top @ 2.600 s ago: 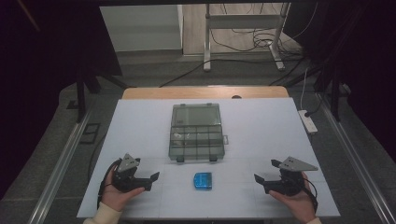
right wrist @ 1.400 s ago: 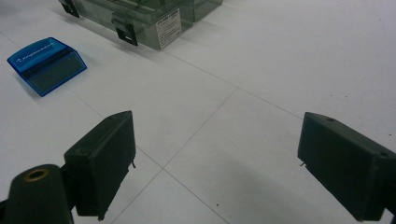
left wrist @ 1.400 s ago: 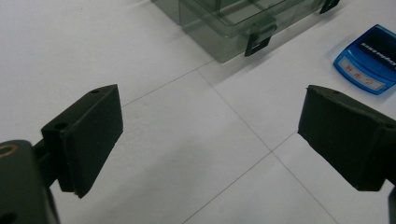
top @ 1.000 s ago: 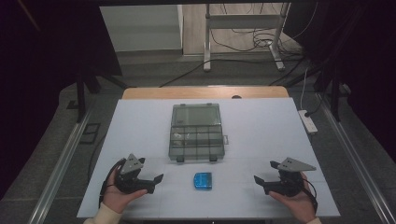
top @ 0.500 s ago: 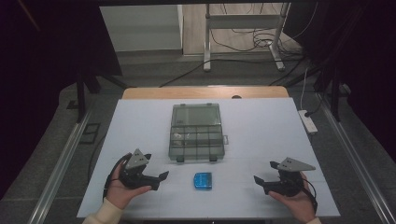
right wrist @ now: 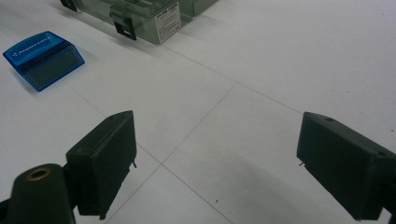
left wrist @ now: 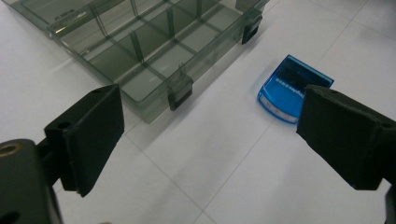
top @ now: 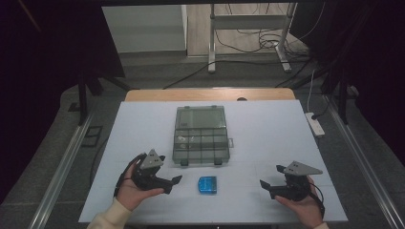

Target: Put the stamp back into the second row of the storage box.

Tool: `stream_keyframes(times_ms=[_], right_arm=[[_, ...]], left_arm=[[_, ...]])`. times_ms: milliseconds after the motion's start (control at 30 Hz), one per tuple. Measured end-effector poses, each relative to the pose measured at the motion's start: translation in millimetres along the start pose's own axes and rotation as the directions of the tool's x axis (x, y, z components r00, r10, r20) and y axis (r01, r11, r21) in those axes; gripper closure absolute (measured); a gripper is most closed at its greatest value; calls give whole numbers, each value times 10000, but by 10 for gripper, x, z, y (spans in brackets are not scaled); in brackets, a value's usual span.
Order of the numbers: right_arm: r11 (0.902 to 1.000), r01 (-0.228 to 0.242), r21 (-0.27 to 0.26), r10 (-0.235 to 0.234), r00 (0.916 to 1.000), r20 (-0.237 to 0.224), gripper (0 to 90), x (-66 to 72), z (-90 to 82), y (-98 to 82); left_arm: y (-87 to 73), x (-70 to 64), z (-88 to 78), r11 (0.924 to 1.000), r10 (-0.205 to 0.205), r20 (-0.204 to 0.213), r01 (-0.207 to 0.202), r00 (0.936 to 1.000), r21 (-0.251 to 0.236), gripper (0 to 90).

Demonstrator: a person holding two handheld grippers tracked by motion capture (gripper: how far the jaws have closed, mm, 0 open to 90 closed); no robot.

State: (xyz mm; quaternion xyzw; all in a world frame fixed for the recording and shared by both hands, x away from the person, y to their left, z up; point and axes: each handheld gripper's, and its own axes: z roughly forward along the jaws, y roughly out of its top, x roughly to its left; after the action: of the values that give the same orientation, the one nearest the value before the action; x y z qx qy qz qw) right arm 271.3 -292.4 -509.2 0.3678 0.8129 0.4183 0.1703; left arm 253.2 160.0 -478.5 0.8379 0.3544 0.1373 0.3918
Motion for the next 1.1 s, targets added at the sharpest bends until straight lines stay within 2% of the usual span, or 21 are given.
stream_keyframes(times_ms=[400, 867, 1100], right_arm=[[10000, 20, 8, -20, 10000, -19, 124, -1, -7, -5], [10000, 27, 24, -27, 10000, -7, 124, -5, -9, -9], [10000, 21, 32, -21, 10000, 4, 127, -3, -11, -10]], left_arm=[[185, -98, 144, 9978, 537, 593, -560, 9968, 369, 84], [297, -156, 254, 9942, 819, 911, -877, 9925, 618, 85], [332, -196, 323, 9891, 1081, 1073, -1178, 9883, 885, 86]])
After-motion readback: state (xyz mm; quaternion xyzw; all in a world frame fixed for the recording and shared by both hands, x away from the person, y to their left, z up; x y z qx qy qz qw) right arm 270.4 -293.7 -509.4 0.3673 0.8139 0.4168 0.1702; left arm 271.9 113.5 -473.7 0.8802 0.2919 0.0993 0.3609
